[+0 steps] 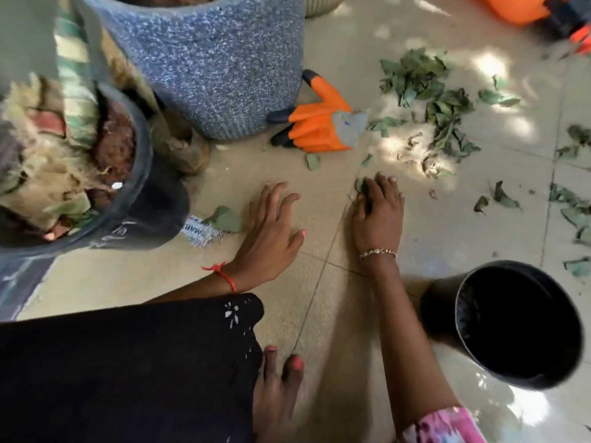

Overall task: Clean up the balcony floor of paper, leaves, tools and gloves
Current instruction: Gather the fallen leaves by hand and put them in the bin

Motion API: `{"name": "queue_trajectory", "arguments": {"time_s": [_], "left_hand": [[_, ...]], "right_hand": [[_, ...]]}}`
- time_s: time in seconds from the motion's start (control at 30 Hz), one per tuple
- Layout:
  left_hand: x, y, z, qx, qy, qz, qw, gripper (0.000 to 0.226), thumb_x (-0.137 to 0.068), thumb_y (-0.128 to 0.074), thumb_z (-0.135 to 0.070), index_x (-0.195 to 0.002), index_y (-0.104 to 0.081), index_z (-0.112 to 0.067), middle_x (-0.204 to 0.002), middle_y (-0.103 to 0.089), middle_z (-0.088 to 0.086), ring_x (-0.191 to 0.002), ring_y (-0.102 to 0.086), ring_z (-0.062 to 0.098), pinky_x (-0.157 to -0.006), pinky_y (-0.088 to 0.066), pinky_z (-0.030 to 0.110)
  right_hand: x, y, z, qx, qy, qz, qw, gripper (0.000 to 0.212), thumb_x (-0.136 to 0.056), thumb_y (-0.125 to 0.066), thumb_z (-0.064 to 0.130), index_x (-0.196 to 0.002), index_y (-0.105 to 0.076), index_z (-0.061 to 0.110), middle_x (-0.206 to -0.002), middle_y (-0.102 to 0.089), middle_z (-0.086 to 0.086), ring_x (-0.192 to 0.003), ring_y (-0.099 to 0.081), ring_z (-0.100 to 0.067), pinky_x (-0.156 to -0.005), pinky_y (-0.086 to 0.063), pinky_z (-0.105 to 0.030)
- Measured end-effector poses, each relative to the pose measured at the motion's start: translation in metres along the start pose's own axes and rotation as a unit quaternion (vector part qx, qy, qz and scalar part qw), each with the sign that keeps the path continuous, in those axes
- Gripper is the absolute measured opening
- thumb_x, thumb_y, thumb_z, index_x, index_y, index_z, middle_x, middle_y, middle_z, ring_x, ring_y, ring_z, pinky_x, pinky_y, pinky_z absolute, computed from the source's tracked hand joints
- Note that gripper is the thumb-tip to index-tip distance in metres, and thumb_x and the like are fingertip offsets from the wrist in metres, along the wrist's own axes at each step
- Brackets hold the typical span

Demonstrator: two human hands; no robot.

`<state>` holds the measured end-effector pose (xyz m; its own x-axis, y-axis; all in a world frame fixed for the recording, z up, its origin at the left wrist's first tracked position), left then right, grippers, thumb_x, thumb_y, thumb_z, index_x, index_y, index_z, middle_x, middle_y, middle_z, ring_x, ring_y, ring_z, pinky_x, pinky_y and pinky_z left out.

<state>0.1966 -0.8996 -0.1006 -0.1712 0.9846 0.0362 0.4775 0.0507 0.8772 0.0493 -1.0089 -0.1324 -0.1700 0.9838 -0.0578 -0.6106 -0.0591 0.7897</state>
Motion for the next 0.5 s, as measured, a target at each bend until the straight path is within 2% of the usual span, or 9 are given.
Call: {"name": "queue_trajectory", "arguments": {"time_s": [0.1, 0.17, 0.23, 0.3, 0.43, 0.5], "left_hand": [[0.017, -0.004, 0.022, -0.105, 0.104, -0.028, 0.989, 0.067, -0.087, -0.037, -0.050, -0.139, -0.035, -0.008, -0.154, -0.015, 0.020, -0.143, -0.007, 0.041, -0.110, -0.007, 0.061], [0.018, -0.005, 0.031, -0.093, 0.180, -0.035, 0.979, 0.076, -0.086, -0.030, -0.058, -0.144, -0.026, -0.009, -0.156, -0.003, 0.022, -0.143, 0.004, 0.042, -0.109, -0.002, 0.062], [0.014, -0.010, 0.030, -0.041, 0.231, -0.015, 0.972, 0.074, -0.091, -0.031, -0.057, -0.148, -0.015, -0.012, -0.156, 0.010, 0.019, -0.143, 0.014, 0.037, -0.112, 0.002, 0.060], [0.010, -0.017, 0.020, -0.010, 0.193, 0.003, 0.981, 0.075, -0.089, -0.028, -0.057, -0.149, -0.010, -0.015, -0.156, 0.014, 0.017, -0.143, 0.016, 0.034, -0.114, 0.004, 0.056], [-0.008, -0.028, -0.004, 0.037, 0.011, 0.041, 0.998, 0.083, -0.083, -0.021, -0.063, -0.149, -0.013, -0.014, -0.158, 0.011, 0.010, -0.145, 0.011, 0.021, -0.116, 0.003, 0.041], [-0.030, -0.030, -0.008, 0.044, -0.018, 0.021, 0.999, 0.084, -0.083, -0.023, -0.061, -0.148, -0.015, -0.008, -0.158, 0.006, 0.013, -0.145, 0.009, 0.019, -0.117, 0.001, 0.034]], "right_hand": [[0.003, -0.001, -0.002, -0.010, 0.000, 0.002, 1.000, 0.035, -0.091, -0.047, 0.012, -0.126, -0.053, 0.007, -0.144, -0.039, -0.012, -0.140, -0.024, -0.029, -0.115, -0.012, -0.038], [0.005, 0.000, 0.000, -0.010, 0.000, 0.003, 1.000, 0.036, -0.091, -0.048, 0.012, -0.127, -0.052, 0.006, -0.144, -0.039, -0.012, -0.139, -0.024, -0.029, -0.115, -0.013, -0.039], [0.008, 0.002, 0.002, 0.001, -0.004, 0.009, 1.000, 0.039, -0.092, -0.046, 0.012, -0.130, -0.049, 0.007, -0.146, -0.037, -0.011, -0.140, -0.023, -0.028, -0.115, -0.012, -0.037], [0.010, 0.005, 0.002, 0.013, -0.003, 0.016, 1.000, 0.046, -0.093, -0.044, 0.013, -0.138, -0.041, 0.011, -0.149, -0.033, -0.009, -0.141, -0.020, -0.026, -0.115, -0.010, -0.037], [0.009, 0.010, -0.002, 0.041, -0.012, 0.032, 0.999, 0.059, -0.092, -0.040, 0.013, -0.147, -0.020, 0.022, -0.154, -0.021, -0.002, -0.143, -0.012, -0.023, -0.116, -0.006, -0.041], [0.009, 0.009, -0.003, 0.051, -0.012, 0.041, 0.998, 0.061, -0.091, -0.041, 0.014, -0.147, -0.019, 0.023, -0.155, -0.018, 0.000, -0.144, -0.009, -0.022, -0.117, -0.003, -0.043]]}}
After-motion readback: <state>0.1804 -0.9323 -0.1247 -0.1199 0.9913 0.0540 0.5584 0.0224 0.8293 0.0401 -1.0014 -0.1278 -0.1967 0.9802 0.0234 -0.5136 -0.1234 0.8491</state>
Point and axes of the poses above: each hand's wrist, its own x-axis away from the middle knuckle, its own y-axis out of the back of the hand, z = x × y, the point moved 2 cm from there along -x, towards the middle knuckle
